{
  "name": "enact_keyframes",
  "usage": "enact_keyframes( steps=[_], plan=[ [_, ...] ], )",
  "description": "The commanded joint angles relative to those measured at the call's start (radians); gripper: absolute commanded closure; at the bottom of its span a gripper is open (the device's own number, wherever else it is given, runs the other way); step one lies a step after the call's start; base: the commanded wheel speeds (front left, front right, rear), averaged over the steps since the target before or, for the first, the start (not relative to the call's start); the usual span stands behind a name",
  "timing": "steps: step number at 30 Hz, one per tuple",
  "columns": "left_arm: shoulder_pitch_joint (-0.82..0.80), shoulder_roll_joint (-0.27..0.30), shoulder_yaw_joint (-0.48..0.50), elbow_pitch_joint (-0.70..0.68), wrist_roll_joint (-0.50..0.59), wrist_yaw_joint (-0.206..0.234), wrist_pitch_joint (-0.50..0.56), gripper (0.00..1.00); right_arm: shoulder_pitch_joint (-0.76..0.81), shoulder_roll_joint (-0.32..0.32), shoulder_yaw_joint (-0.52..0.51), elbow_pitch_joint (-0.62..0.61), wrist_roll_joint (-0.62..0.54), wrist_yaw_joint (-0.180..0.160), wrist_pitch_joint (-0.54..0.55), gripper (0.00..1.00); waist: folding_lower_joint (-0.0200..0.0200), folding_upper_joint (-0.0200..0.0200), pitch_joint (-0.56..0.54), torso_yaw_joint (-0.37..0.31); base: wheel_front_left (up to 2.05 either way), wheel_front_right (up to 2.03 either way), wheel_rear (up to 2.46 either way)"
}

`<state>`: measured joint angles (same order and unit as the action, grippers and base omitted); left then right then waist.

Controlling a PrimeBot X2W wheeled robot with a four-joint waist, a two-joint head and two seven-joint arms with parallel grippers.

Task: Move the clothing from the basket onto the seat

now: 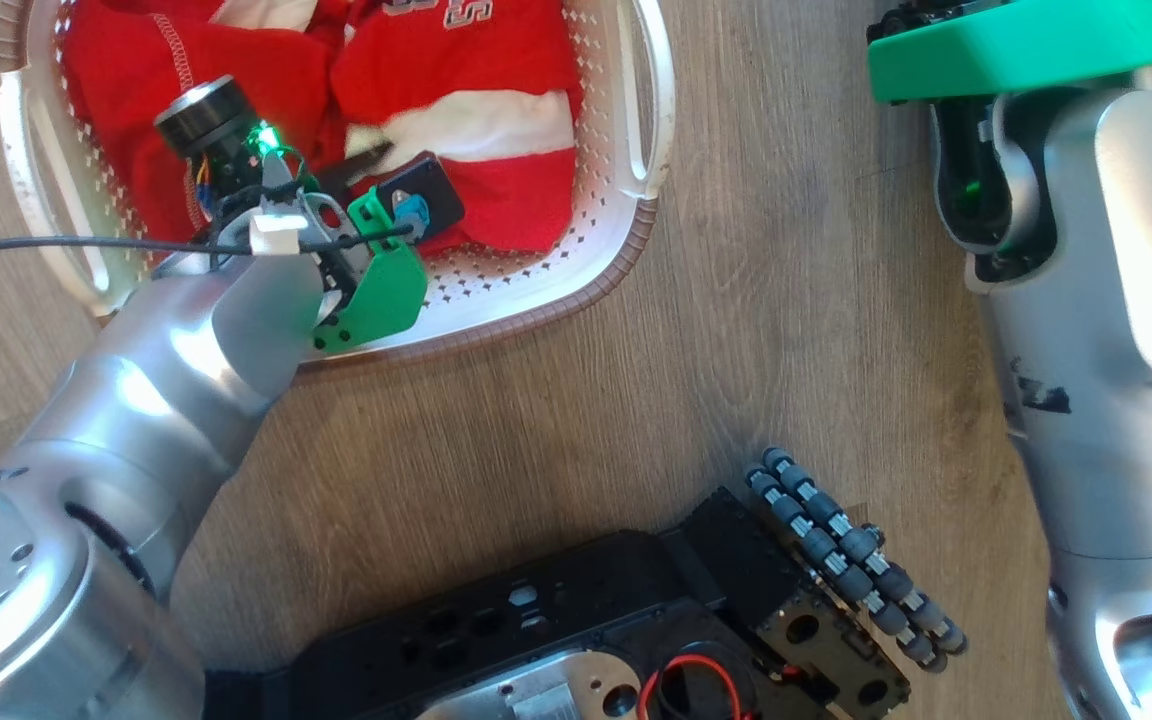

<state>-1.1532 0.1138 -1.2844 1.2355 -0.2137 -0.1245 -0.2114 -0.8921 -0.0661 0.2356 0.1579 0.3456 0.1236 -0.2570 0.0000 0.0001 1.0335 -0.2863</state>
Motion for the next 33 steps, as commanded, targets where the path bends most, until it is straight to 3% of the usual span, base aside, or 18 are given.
enact_keyframes(
  steps=[1, 10, 17, 33],
  plan=[
    [0.001, -0.010, 0.008, -0.017, -0.039, -0.006, -0.017, 1.00, 0.052, 0.016, 0.001, -0.030, 0.009, 0.007, -0.005, 0.00, 0.0000, -0.0001, -0.002, 0.000, 0.00, 0.00, 0.00],
    [-0.018, -0.005, 0.116, -0.046, -0.191, -0.004, -0.049, 1.00, 0.039, 0.016, -0.025, -0.017, -0.004, 0.007, -0.005, 0.00, 0.0000, -0.0001, -0.034, 0.012, 0.00, 0.00, 0.00],
    [0.062, 0.018, 0.246, -0.218, -0.246, 0.022, -0.050, 1.00, 0.052, 0.010, -0.028, 0.009, -0.033, 0.007, -0.005, 0.00, 0.0000, -0.0001, -0.135, 0.063, 0.00, 0.00, 0.00],
    [0.265, -0.006, 0.496, -0.468, -0.184, 0.011, -0.050, 1.00, 0.129, -0.055, 0.004, 0.082, -0.014, 0.007, -0.005, 0.00, 0.0000, -0.0001, -0.386, 0.180, 0.00, 0.00, 0.00]
  ],
)
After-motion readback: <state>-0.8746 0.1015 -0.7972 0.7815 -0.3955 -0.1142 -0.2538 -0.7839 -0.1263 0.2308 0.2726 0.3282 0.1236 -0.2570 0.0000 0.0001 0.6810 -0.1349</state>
